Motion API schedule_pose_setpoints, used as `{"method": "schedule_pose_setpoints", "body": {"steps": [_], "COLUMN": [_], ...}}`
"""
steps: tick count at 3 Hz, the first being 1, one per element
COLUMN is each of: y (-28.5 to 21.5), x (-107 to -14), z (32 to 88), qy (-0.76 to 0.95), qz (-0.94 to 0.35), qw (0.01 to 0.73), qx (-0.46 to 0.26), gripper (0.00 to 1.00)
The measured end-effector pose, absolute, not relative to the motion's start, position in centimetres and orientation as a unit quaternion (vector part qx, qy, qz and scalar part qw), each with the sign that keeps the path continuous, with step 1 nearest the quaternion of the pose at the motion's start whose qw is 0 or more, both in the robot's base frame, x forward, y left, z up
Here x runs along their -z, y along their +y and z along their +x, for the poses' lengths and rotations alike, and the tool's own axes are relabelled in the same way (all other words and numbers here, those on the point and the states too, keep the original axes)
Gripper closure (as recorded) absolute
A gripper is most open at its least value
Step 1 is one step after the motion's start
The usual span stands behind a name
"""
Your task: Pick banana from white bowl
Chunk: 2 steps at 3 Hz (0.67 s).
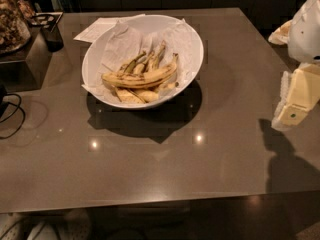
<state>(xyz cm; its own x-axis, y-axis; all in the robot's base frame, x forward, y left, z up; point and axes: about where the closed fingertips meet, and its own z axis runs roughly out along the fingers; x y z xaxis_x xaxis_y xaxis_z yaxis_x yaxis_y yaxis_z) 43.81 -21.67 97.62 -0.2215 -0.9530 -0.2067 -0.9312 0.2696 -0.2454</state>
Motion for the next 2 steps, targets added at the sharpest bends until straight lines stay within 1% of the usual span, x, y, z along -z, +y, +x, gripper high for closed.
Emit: {"method": "schedule_pose_setpoints", "body": {"steps": [1,2], "y": [-21.7,-20.3], "x": [-97.6,-98.1], "z": [43.8,44.4], "qy": [0.781,0.781], "qz": [-0.603,-0.606], "qw": [0.159,0.148], "qx": [0.034,0.032], "gripper": [0.0,0.0]}}
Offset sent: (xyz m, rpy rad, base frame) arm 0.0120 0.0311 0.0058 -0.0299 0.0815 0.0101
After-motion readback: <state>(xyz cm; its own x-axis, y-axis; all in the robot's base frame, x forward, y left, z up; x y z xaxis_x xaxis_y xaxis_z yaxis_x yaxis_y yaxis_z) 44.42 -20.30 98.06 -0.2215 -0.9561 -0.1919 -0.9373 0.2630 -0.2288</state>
